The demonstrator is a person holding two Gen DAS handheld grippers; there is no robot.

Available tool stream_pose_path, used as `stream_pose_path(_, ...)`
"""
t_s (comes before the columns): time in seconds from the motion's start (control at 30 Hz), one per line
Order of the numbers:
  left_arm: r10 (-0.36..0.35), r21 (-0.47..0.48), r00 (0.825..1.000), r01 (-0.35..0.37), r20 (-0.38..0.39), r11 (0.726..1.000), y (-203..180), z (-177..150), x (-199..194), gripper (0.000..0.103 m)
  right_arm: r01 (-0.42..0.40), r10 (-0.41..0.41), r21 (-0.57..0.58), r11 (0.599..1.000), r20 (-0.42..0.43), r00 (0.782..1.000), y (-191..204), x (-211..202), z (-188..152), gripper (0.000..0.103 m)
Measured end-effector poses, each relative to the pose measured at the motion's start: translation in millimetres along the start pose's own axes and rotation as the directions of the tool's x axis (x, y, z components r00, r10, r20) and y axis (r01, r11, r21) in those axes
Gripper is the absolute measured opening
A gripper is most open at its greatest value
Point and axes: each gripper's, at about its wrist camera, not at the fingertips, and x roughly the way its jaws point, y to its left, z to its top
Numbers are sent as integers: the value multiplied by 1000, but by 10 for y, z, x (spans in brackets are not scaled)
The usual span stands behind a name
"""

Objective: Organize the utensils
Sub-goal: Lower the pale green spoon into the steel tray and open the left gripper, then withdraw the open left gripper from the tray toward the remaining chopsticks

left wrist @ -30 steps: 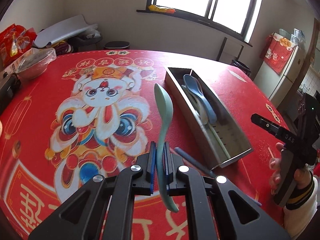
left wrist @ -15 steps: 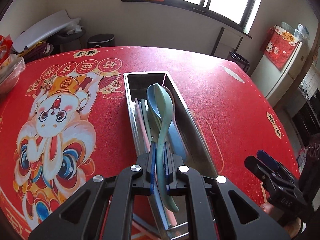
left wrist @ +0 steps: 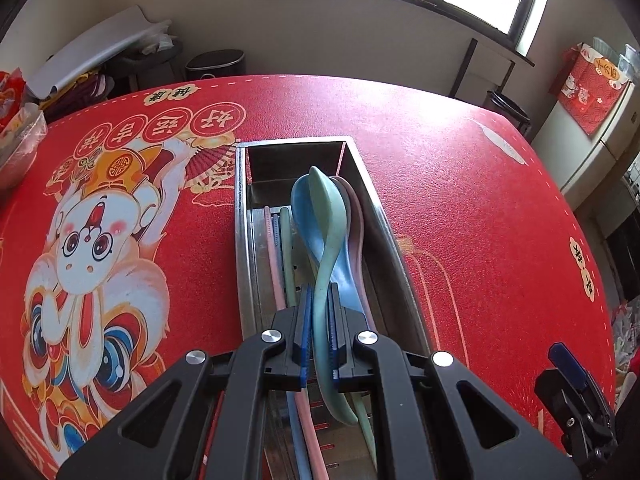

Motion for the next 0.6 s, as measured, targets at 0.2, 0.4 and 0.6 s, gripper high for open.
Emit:
stream_pose_path(0.2,-28,9,1000,27,7,1000,-39,40,38,13,3,-3,7,1000,3,1000,-20,1,9,88)
stream_pose_path(0.4,-84,28,995,83,44,996,-49,14,-103,27,6,-6,4,1000,-5,1000,-24,35,4,88)
stream_pose_path(0.6,-73,46,995,70,72,996,27,-102,-326,33,5,-5,-8,1000,2,1000,-6,55,2,88)
